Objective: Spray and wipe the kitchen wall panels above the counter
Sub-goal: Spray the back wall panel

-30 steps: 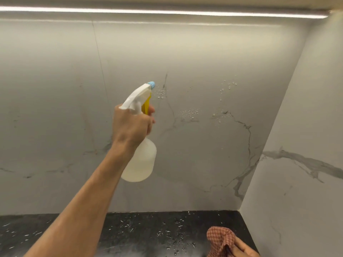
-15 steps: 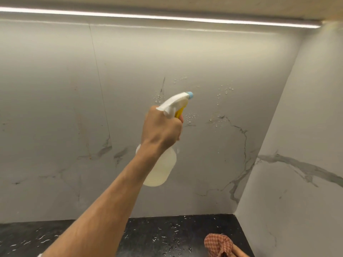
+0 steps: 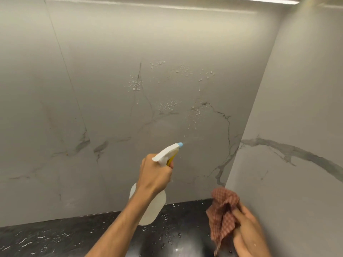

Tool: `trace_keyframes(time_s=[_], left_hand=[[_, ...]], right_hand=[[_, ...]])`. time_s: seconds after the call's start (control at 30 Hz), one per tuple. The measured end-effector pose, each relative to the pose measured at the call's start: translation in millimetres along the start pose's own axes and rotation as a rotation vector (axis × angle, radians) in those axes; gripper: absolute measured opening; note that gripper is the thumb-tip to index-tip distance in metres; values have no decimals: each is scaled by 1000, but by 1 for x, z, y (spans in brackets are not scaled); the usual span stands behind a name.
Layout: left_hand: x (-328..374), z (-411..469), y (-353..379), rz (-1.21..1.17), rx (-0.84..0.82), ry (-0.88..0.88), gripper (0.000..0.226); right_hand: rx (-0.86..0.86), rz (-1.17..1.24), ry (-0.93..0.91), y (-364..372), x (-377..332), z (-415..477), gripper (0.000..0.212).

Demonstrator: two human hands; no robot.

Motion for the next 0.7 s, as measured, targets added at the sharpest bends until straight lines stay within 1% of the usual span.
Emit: trace_keyframes(time_s=[0.03,0.1,0.17,0.23,0.33,0.43,0.53,0.57,0.63,0.7], left_hand=[[-7,-1,-1,-15,27,-12,16],[-18,-3,-2,-74,54,-49,19],[-25,-5,0,-106,43,-67,21],[-30,-4,-2,-88,54,-63,17],[-39,-5,-14,-82,133,-62,15],[-49,-10,-27,-129,181,-75,25],[-57,-17,-45,-192,295,-77,15],[-59,-18,-51,-200,329,-76,18],[-61,-19,-59,-217,356,-64,27],[-59,-21,-64,-216,346,-53,31]], right_hand=[[-1,26,-66,10,-14,-2,46],[-11,69,-175,27,-38,-5,37],[-3,113,-259,39,-61,-5,29],[-26,154,-324,51,-79,-6,30],[-45,179,-407,60,-99,-12,35],[-53,194,-362,57,-102,-17,34],[-45,298,-277,47,-92,-20,44],[-44,315,-261,45,-88,-22,44],[-103,326,-255,50,-86,-29,40],[-190,379,-251,56,-83,-38,60]])
Point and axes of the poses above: each hand's wrist, its own z-axis towards the middle knuckle, its own y-axis out of the palm, x = y × z, the point moved 7 cm from there along z, towards the middle knuckle, and after that the axes turned 9 degrees about -z, right-handed, at the moved point
